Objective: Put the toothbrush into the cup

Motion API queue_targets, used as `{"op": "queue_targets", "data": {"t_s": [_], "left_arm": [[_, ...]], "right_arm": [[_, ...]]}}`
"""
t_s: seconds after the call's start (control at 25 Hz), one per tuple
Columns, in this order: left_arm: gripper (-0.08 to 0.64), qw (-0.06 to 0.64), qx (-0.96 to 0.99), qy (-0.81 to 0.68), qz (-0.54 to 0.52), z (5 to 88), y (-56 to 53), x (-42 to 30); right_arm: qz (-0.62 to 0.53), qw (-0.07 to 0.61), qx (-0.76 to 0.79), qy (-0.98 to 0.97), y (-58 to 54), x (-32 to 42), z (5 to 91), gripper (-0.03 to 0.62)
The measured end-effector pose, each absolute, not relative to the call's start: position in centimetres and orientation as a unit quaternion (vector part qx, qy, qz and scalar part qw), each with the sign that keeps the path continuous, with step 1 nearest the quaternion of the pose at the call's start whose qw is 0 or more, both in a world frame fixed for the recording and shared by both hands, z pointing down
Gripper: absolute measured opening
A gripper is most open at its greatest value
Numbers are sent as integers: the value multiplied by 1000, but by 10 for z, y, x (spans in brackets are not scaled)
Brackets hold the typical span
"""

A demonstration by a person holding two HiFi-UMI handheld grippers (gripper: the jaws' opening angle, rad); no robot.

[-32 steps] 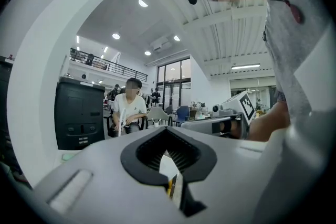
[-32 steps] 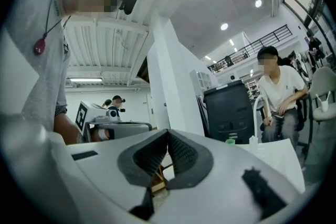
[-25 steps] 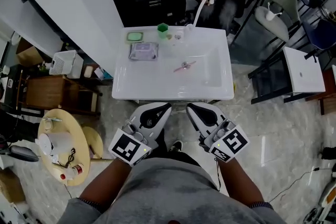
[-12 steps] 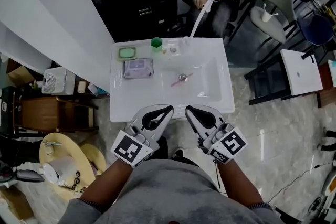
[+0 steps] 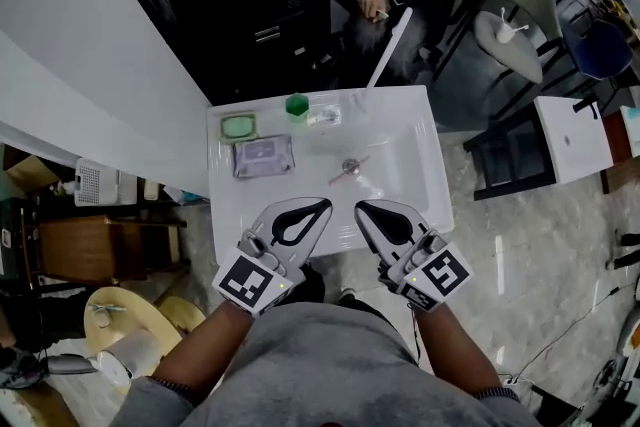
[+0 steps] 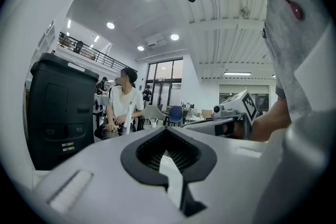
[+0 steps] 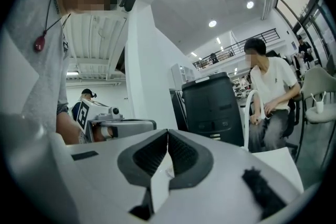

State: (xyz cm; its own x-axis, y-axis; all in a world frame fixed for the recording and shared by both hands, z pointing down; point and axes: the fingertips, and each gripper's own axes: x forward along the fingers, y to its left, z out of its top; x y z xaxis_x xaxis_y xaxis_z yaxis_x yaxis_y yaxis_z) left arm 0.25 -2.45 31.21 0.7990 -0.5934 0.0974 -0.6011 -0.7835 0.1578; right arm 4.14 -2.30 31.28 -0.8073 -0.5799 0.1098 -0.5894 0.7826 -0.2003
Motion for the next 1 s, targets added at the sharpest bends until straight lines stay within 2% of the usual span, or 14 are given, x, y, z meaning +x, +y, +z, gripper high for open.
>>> {"op": "queue_targets", "data": {"t_s": [0.56, 1.0], "left_arm": [[4, 91, 951, -293, 32, 345, -82, -15], [5, 92, 941, -322, 41, 397, -138, -2]], "right_arm": [[144, 57, 362, -919, -79, 26, 355, 15], [185, 66, 425, -884, -138, 57, 416, 15]]}}
